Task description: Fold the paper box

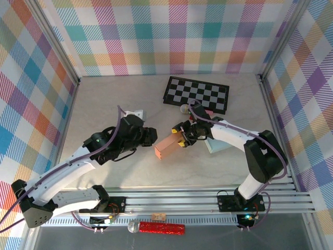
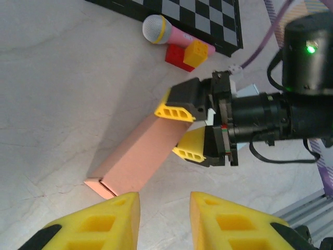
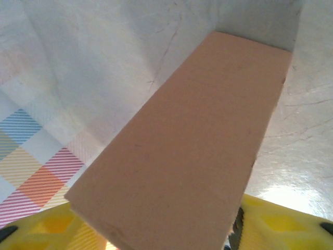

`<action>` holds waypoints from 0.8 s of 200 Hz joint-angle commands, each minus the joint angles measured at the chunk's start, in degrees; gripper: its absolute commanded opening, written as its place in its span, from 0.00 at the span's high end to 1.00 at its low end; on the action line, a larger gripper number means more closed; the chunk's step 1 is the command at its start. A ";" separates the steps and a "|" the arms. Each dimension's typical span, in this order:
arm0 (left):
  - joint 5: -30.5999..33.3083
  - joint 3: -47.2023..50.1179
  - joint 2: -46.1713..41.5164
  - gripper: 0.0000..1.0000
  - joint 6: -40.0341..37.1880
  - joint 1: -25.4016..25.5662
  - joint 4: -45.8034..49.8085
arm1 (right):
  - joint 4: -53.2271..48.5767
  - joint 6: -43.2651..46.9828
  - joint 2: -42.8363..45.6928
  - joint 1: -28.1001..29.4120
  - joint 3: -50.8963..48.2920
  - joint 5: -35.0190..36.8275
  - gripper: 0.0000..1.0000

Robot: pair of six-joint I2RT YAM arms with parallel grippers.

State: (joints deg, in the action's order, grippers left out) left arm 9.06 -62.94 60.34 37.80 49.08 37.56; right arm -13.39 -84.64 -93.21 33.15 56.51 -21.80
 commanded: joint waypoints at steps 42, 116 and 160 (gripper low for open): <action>-5.25 1.63 0.81 0.70 -2.90 -4.81 -1.43 | 34.21 0.77 4.10 0.40 -18.07 0.40 0.49; -10.97 0.79 2.34 0.71 -3.83 -10.06 -2.28 | 25.24 0.85 3.38 0.45 -19.12 1.81 0.31; -13.78 1.94 3.13 0.69 -2.03 -12.01 -5.88 | -6.53 13.32 11.44 -0.70 -9.03 4.63 0.10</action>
State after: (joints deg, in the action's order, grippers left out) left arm -2.20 -61.98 62.61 35.07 38.04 34.65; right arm 2.09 -80.58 -86.70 33.34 39.83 -19.84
